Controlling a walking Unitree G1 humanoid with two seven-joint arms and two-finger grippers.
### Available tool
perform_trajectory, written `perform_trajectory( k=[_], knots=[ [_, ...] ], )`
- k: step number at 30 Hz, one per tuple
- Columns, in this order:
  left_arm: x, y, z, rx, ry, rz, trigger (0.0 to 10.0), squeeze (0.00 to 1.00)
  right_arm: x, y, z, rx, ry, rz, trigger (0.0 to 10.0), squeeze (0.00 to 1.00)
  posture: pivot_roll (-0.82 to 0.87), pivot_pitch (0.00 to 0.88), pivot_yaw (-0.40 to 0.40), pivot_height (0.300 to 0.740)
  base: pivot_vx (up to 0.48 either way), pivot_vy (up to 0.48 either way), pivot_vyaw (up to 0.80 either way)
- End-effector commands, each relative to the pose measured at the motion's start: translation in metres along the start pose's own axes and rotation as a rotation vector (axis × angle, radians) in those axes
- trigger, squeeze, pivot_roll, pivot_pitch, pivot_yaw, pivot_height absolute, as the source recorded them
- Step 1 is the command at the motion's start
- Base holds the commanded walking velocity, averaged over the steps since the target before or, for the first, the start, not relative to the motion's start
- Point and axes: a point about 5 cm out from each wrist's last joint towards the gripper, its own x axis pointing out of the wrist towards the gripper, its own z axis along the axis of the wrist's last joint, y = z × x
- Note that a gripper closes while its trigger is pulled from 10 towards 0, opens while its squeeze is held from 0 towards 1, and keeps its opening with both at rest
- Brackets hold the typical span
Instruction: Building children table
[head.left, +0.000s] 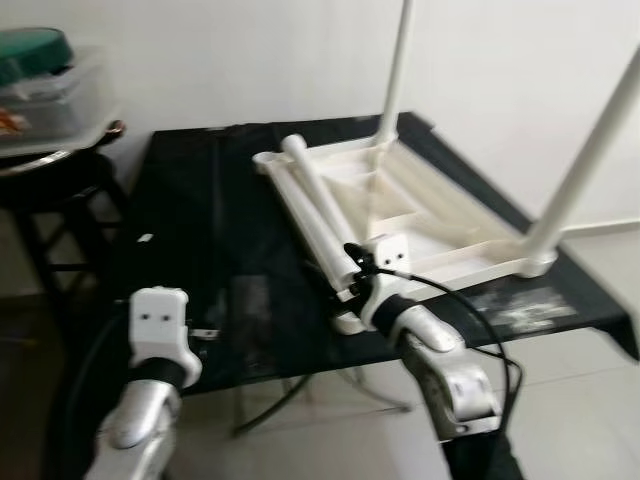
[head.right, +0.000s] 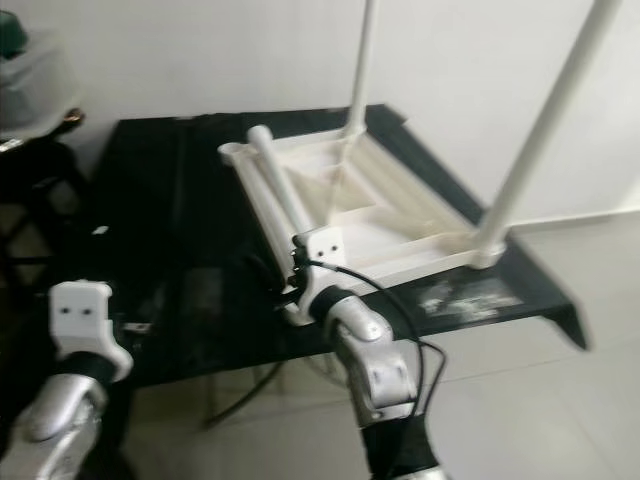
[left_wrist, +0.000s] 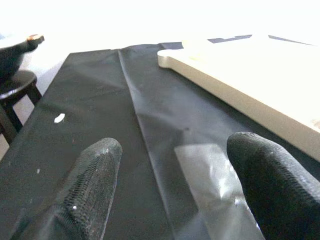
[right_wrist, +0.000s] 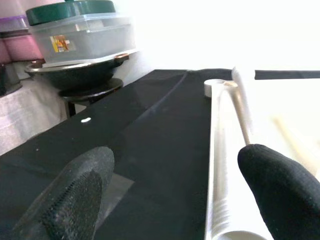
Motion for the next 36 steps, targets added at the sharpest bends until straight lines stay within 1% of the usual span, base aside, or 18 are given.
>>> perform_trajectory(
  k=[1, 3, 10, 18, 20, 21, 22, 23, 24, 25, 26, 27, 28, 30, 32, 33, 35, 36],
  knots=[
    [0.002, 0.001, 0.002, 0.009, -0.012, -0.002, 10.0, 0.0, 0.001, 0.003, -0.001, -0.002, 0.008, 0.02, 10.0, 0.0, -0.01, 0.029, -0.003, 0.74, 0.307, 0.0, -0.8],
    [0.003, 0.002, 0.002, 0.01, -0.015, -0.004, 10.0, 0.0, 0.001, 0.004, -0.001, -0.005, 0.0, 0.02, 10.0, 0.0, 0.0, 0.026, 0.0, 0.74, 0.307, 0.0, 0.0],
    [0.004, 0.001, 0.004, 0.012, -0.023, -0.01, 10.0, 0.0, 0.001, 0.007, 0.002, -0.042, -0.02, 0.054, 10.0, 0.0, 0.0, 0.025, 0.001, 0.74, 0.307, 0.0, 0.8],
    [0.004, 0.001, 0.005, 0.009, -0.028, -0.019, 10.0, 0.0, 0.001, 0.011, 0.005, -0.043, -0.023, 0.11, 10.0, 0.0, 0.0, 0.031, 0.0, 0.74, 0.29, 0.0, 0.0],
    [0.004, 0.0, 0.004, 0.0, -0.024, -0.03, 10.0, 0.0, 0.0, 0.012, 0.009, -0.06, -0.035, 0.158, 10.0, 0.0, 0.01, 0.033, 0.005, 0.74, 0.0, 0.0, 0.0],
    [0.003, -0.002, 0.003, -0.008, -0.013, -0.058, 10.0, 0.0, -0.007, 0.014, 0.018, -0.132, -0.019, 0.326, 10.0, 0.0, 0.01, 0.033, 0.005, 0.74, 0.0, 0.0, 0.0],
    [0.003, -0.002, 0.003, -0.008, -0.013, -0.058, 10.0, 0.0, -0.007, 0.014, 0.018, -0.132, -0.019, 0.326, 10.0, 0.0, 0.01, 0.033, 0.005, 0.74, 0.0, 0.0, 0.0],
    [0.002, -0.004, 0.002, -0.01, -0.003, -0.087, 10.0, 0.0, -0.018, 0.012, 0.026, -0.226, 0.034, 0.51, 10.0, 0.0, 0.0, 0.041, 0.011, 0.74, 0.0, 0.0, 0.0],
    [0.002, -0.004, 0.002, -0.01, -0.003, -0.087, 10.0, 0.0, -0.018, 0.012, 0.026, -0.226, 0.034, 0.51, 10.0, 0.0, 0.0, 0.041, 0.011, 0.74, 0.0, 0.0, 0.0],
    [0.001, -0.005, 0.0, -0.006, 0.007, -0.115, 10.0, 0.0, -0.032, 0.008, 0.031, -0.339, 0.131, 0.679, 10.0, 0.0, 0.0, 0.043, 0.008, 0.74, 0.0, 0.0, 0.0],
    [0.001, -0.005, 0.0, -0.006, 0.007, -0.115, 10.0, 0.0, -0.032, 0.008, 0.031, -0.339, 0.131, 0.679, 10.0, 0.0, 0.0, 0.043, 0.008, 0.74, 0.0, 0.0, 0.0],
    [0.0, -0.006, -0.001, 0.006, 0.016, -0.143, 10.0, 0.0, -0.048, -0.001, 0.032, -0.45, 0.264, 0.804, 10.0, 0.0, -0.01, 0.049, 0.001, 0.74, 0.0, 0.0, 0.0],
    [0.0, -0.006, -0.001, 0.006, 0.016, -0.143, 10.0, 0.0, -0.048, -0.001, 0.032, -0.45, 0.264, 0.804, 10.0, 0.0, -0.01, 0.049, 0.001, 0.74, 0.0, 0.0, 0.0],
    [-0.003, -0.009, -0.004, 0.039, 0.029, -0.184, 10.0, 0.0, -0.064, -0.02, 0.032, -0.601, 0.466, 0.873, 10.0, 0.0, -0.01, 0.055, -0.007, 0.74, 0.0, 0.0, 0.0],
    [-0.003, -0.009, -0.004, 0.039, 0.029, -0.184, 10.0, 0.0, -0.064, -0.02, 0.032, -0.601, 0.466, 0.873, 10.0, 0.0, -0.01, 0.055, -0.007, 0.74, 0.0, 0.0, 0.0],
    [-0.008, -0.013, -0.009, 0.088, 0.045, -0.242, 10.0, 0.0, -0.072, -0.042, 0.031, -0.74, 0.64, 0.857, 10.0, 0.0, -0.01, 0.061, -0.011, 0.74, 0.0, 0.0, 0.0],
    [-0.008, -0.013, -0.009, 0.088, 0.045, -0.242, 10.0, 0.0, -0.072, -0.042, 0.031, -0.74, 0.64, 0.857, 10.0, 0.0, -0.01, 0.061, -0.011, 0.74, 0.0, 0.0, 0.0],
    [-0.01, -0.015, -0.01, 0.105, 0.05, -0.266, 10.0, 0.0, -0.075, -0.048, 0.031, -0.77, 0.69, 0.85, 10.0, 0.0, -0.01, 0.065, -0.012, 0.74, 0.0, 0.0, 0.0]
  ],
)
